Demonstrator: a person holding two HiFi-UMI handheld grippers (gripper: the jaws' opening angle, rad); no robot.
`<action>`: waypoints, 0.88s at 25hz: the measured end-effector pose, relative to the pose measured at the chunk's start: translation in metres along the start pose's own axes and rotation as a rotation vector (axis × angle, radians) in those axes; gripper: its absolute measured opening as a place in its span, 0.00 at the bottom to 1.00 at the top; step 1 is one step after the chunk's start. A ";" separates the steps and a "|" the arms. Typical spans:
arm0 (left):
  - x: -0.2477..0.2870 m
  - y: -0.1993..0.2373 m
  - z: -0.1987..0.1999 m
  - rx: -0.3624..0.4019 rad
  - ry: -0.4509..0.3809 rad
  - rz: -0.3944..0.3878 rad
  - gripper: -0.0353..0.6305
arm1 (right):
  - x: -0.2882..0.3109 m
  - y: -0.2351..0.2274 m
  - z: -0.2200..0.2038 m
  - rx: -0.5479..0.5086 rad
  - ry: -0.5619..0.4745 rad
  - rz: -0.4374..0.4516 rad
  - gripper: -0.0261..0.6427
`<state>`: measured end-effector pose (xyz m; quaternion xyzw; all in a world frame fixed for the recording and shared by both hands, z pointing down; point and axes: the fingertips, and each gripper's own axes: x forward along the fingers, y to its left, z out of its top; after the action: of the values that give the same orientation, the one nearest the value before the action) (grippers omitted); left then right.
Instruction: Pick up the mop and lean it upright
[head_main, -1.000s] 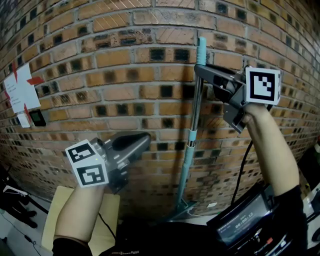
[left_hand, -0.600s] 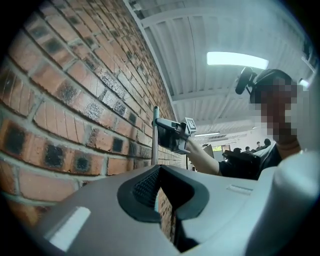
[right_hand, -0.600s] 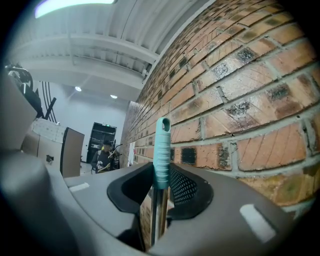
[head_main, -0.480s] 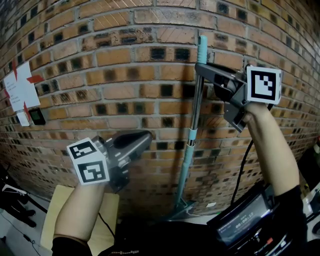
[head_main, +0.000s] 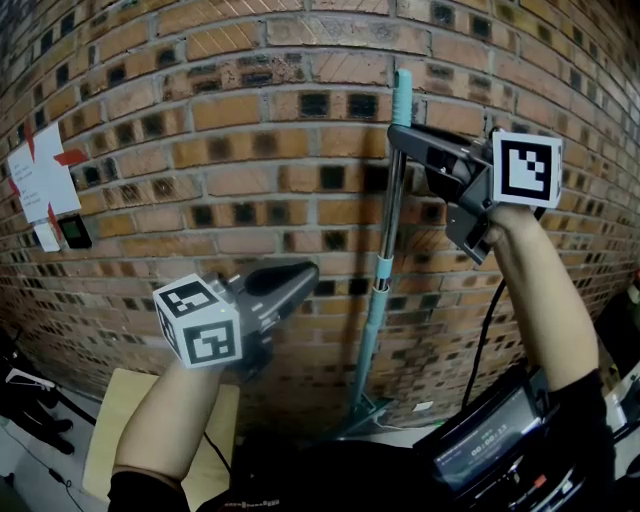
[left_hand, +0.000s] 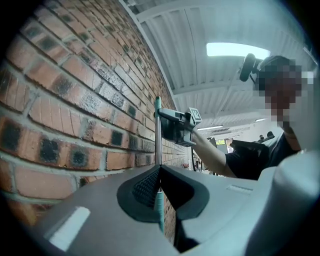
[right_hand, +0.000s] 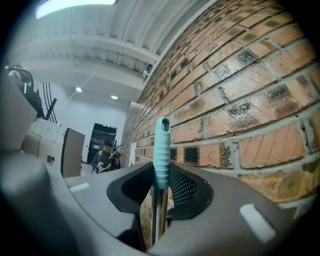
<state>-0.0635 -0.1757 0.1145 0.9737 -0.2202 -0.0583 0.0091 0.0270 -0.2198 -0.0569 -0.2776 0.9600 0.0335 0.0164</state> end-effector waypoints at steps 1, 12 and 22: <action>0.007 -0.001 -0.006 -0.002 0.012 -0.010 0.05 | 0.000 0.001 0.000 -0.002 0.000 0.002 0.21; 0.089 -0.020 -0.097 -0.018 0.196 -0.117 0.40 | -0.001 0.014 -0.002 0.000 -0.005 0.011 0.21; 0.107 -0.013 -0.154 0.015 0.285 -0.063 0.22 | -0.005 0.011 -0.026 0.033 0.000 0.019 0.21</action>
<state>0.0563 -0.2118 0.2554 0.9785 -0.1866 0.0817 0.0313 0.0247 -0.2094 -0.0300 -0.2684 0.9629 0.0180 0.0207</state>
